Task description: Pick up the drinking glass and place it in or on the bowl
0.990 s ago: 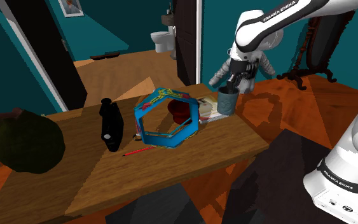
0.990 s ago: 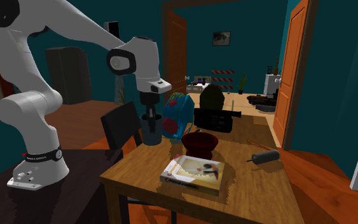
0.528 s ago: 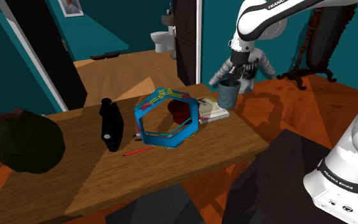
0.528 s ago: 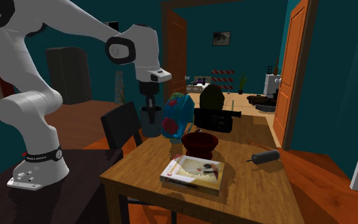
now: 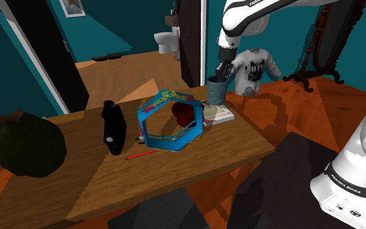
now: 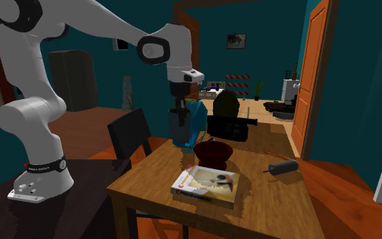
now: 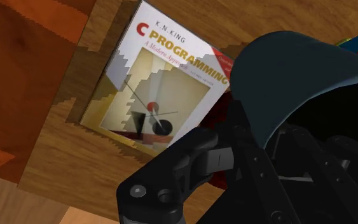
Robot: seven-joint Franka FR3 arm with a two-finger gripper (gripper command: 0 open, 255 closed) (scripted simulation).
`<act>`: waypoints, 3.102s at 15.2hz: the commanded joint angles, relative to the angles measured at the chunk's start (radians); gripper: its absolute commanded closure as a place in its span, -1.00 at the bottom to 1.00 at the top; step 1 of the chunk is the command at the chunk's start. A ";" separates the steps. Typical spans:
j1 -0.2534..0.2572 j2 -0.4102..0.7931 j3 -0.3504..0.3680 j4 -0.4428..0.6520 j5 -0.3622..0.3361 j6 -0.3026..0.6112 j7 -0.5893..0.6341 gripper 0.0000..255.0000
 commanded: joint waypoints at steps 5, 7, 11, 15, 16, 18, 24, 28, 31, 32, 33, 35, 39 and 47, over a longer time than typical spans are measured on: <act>0.025 0.211 0.023 0.297 0.001 -0.079 0.059 1.00; 0.033 0.289 0.029 0.412 -0.001 -0.114 0.078 1.00; 0.050 0.489 0.040 0.725 -0.008 -0.222 0.123 1.00; 0.050 0.492 0.040 0.676 -0.006 -0.170 0.117 1.00; 0.051 0.494 0.040 0.666 -0.005 -0.158 0.115 1.00; 0.051 0.498 0.041 0.645 -0.004 -0.133 0.112 1.00; 0.052 0.514 0.041 0.589 0.000 -0.062 0.103 1.00; 0.052 0.530 0.042 0.560 0.002 -0.017 0.097 1.00; 0.052 0.535 0.043 0.551 0.003 -0.003 0.095 1.00; 0.052 0.535 0.043 0.551 0.003 -0.003 0.095 1.00; 0.052 0.535 0.043 0.551 0.003 -0.003 0.095 1.00; 0.052 0.535 0.043 0.551 0.003 -0.003 0.095 1.00; 0.052 0.535 0.043 0.551 0.003 -0.003 0.095 -1.00; 0.044 0.498 0.039 0.620 -0.002 -0.111 0.100 -1.00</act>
